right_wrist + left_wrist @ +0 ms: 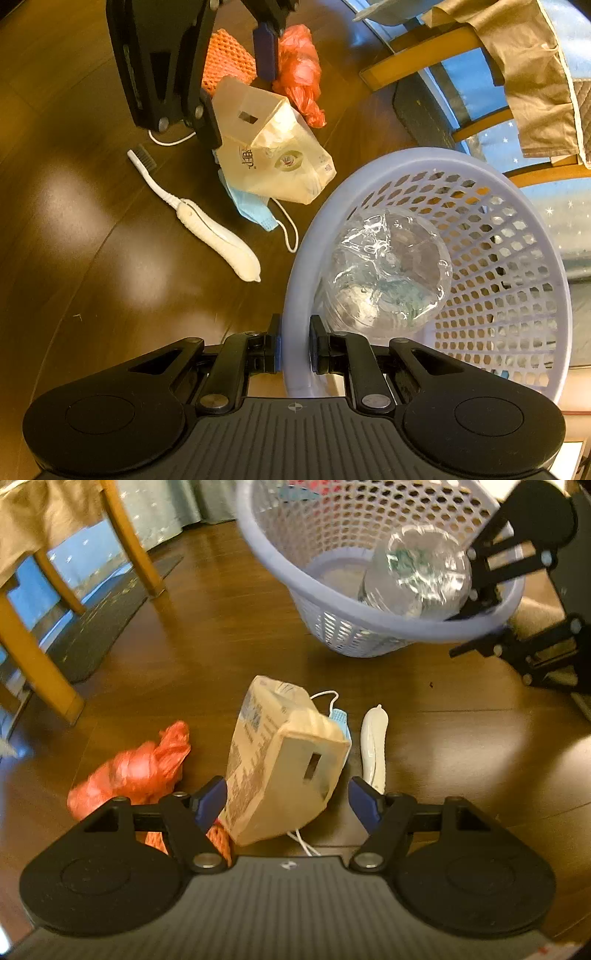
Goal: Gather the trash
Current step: 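Lower the left gripper onto the beige paper bag and close on it, then lift the paper bag with the left gripper and release it into the wastebasket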
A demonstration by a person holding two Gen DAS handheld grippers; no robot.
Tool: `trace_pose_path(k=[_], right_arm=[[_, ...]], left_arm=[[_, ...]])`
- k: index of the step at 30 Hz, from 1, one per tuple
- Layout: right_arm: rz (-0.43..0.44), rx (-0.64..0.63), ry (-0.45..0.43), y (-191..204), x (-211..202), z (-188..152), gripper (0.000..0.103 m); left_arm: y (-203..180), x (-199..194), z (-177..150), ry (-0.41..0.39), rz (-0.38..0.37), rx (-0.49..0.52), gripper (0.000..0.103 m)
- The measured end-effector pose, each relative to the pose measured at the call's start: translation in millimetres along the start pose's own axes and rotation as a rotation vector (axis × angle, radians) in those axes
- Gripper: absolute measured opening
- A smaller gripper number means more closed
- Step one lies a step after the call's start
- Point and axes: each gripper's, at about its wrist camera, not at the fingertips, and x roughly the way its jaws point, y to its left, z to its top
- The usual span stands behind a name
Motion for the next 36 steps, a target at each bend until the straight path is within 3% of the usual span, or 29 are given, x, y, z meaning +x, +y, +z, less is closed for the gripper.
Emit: trace_pose_path(k=[7, 18, 19, 27, 36], right_arm=[[0.006, -0.037, 0.004, -9, 1, -3, 0.01], [0.034, -0.149, 0.01, -5, 4, -10, 0.01], [0.031, -0.159, 0.011, -3, 5, -9, 0.01], [0.036, -0.159, 0.035, -2, 6, -5, 0.01], [0.047, -0.169, 0.049, -2, 8, -4, 0.01]], left_arm=[[-5, 15, 5, 0.004, 0.0, 0.029, 0.064], [-7, 16, 5, 0.032, 0.009, 0.052, 0.03], [-5, 14, 5, 0.032, 0.01, 0.047, 0.02], [14, -14, 12, 0.042, 0.03, -0.026, 0.018], [25, -75, 42, 0.042, 0.029, -0.059, 0.018]])
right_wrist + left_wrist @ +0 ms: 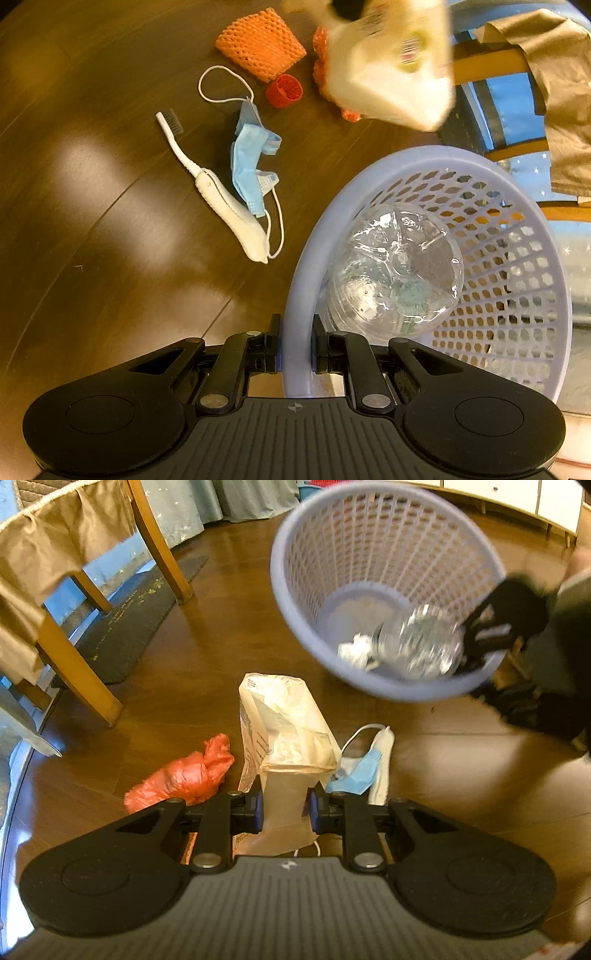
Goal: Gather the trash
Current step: 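Lift the paper bag with the left gripper and release it into the wastebasket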
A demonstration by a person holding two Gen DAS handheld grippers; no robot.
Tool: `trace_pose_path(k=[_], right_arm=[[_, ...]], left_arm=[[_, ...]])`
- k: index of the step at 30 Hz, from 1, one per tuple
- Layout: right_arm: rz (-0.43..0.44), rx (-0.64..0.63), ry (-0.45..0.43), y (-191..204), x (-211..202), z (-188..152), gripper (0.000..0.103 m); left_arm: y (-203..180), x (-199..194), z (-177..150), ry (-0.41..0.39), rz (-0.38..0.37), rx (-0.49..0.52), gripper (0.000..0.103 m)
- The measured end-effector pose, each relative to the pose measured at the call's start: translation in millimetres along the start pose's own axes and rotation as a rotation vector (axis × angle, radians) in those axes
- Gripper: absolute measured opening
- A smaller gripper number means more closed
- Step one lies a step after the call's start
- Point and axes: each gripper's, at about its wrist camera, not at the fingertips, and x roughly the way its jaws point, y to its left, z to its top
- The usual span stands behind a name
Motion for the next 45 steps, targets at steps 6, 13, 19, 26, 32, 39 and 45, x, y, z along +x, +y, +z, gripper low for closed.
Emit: trace_pose_path(k=[6, 13, 19, 26, 32, 39, 45], right_arm=[[0.008, 0.039, 0.002, -5, 0, 2, 0.01], [0.01, 0.043, -0.01, -3, 1, 0, 0.01], [0.014, 0.058, -0.017, -3, 2, 3, 0.01], [0.02, 0.072, -0.026, -7, 3, 5, 0.01], [0.02, 0.062, -0.032, -6, 5, 6, 0.01], [0.021, 0.066, -0.031, -6, 4, 6, 0.01], [0.019, 0.067, -0.027, -6, 1, 6, 0.01]], left_arm=[[-6, -39, 40, -0.067, -0.04, -0.008, 0.018], [-15, -45, 89, -0.165, -0.084, 0.008, 0.02], [-26, -29, 128, -0.224, -0.125, 0.03, 0.021], [-38, -15, 144, -0.243, -0.19, -0.016, 0.038], [-31, -23, 145, -0.27, -0.182, -0.047, 0.04], [-13, -37, 138, -0.28, -0.15, -0.08, 0.04], [4, -42, 128, -0.27, -0.091, -0.084, 0.044]])
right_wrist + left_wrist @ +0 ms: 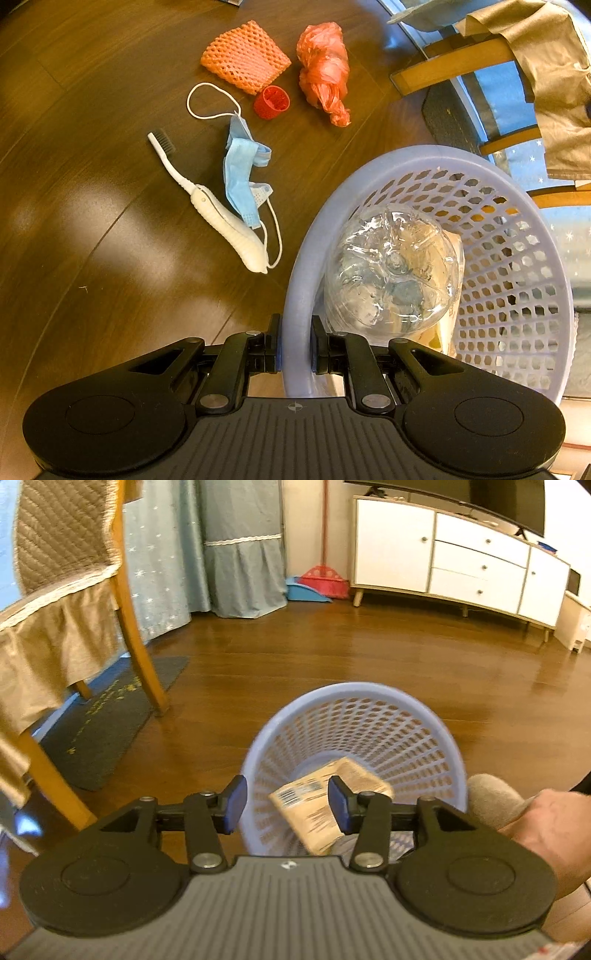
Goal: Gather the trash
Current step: 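Lift the paper bag with the left gripper and release it into the wastebasket, then lower the left gripper onto the blue milk carton and grasp it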
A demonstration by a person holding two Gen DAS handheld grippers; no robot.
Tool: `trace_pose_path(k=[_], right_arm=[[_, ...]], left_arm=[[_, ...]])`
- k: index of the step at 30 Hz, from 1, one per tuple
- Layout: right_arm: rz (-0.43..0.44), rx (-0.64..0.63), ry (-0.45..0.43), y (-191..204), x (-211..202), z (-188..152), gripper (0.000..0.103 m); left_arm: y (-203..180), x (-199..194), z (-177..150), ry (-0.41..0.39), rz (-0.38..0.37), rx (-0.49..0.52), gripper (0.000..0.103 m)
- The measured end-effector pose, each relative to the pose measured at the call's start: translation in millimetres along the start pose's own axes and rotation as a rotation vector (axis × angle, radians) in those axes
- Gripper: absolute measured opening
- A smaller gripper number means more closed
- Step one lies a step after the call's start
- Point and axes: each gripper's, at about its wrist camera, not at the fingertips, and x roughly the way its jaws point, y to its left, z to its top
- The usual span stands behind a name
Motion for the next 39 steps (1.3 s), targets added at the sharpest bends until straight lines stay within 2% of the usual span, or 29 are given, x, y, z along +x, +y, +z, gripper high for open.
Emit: trace_pose_path(k=[7, 14, 23, 30, 33, 35, 39], right_arm=[[-0.016, -0.012, -0.002, 3, 2, 0, 0.01], [-0.041, -0.023, 0.0, -3, 10, 0, 0.01], [-0.052, -0.038, 0.005, -19, 19, 0, 0.01], [-0.074, -0.165, -0.043, -23, 21, -8, 0.01], [-0.081, -0.186, -0.057, -28, 25, -14, 0.009], [-0.07, -0.194, -0.059, -30, 28, -19, 0.004], [-0.068, -0.199, -0.057, -36, 37, -23, 0.003]], left_arm=[[32, -10, -40, 0.072, 0.075, -0.007, 0.052], [59, -16, -106, 0.195, 0.148, 0.004, 0.055], [77, -20, -174, 0.297, 0.199, -0.024, 0.065], [100, -13, -213, 0.336, 0.25, -0.088, 0.067], [109, -16, -228, 0.353, 0.271, -0.127, 0.067], [113, -18, -235, 0.362, 0.28, -0.139, 0.068], [119, -24, -247, 0.372, 0.297, -0.165, 0.07]])
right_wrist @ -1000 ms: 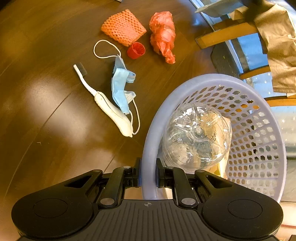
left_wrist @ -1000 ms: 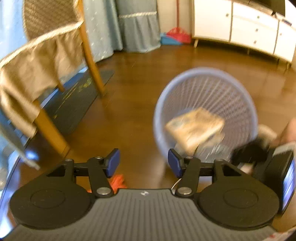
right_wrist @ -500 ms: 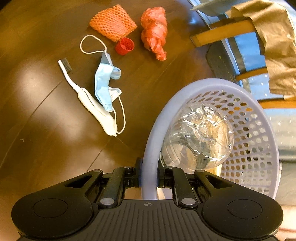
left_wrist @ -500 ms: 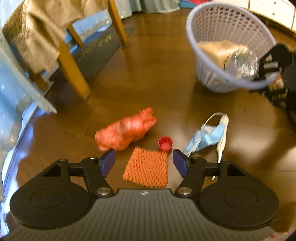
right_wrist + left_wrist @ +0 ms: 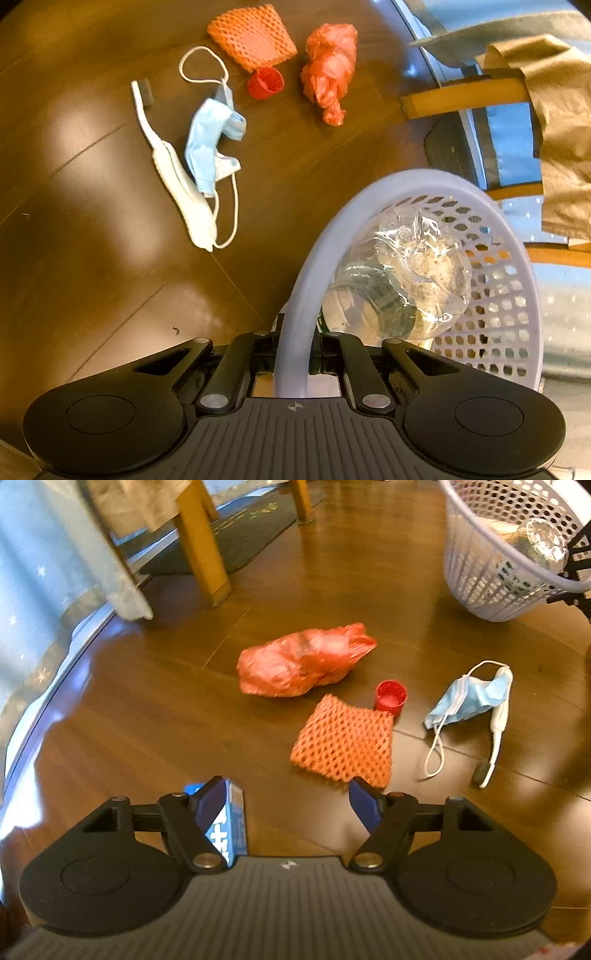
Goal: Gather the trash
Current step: 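Lower the left gripper onto the blue milk carton and grasp it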
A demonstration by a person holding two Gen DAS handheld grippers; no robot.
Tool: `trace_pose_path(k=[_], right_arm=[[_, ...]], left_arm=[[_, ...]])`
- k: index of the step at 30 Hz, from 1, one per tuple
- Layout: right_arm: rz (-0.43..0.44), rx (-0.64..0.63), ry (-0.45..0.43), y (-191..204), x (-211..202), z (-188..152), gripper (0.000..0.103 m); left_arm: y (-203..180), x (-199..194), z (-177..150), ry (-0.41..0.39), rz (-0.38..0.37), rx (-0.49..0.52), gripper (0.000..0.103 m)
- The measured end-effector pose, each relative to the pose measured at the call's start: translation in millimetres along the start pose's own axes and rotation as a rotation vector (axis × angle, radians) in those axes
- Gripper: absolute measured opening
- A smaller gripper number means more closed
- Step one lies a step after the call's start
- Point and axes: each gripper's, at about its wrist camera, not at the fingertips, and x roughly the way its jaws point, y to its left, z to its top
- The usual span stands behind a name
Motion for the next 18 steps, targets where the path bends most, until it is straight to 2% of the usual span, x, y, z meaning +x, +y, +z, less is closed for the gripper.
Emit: trace_pose_path(k=[8, 13, 18], right_arm=[[-0.001, 0.009, 0.018, -11, 8, 6, 0.003], [-0.009, -0.009, 0.019, -9, 6, 7, 0.003], [-0.032, -0.012, 0.026, -13, 11, 10, 0.003]], left_arm=[[21, 4, -11, 0.015, 0.037, -0.087, 0.071], [23, 4, -12, 0.001, 0.042, -0.073, 0.071], [35, 13, -14, -0.005, 0.058, -0.146, 0.072]])
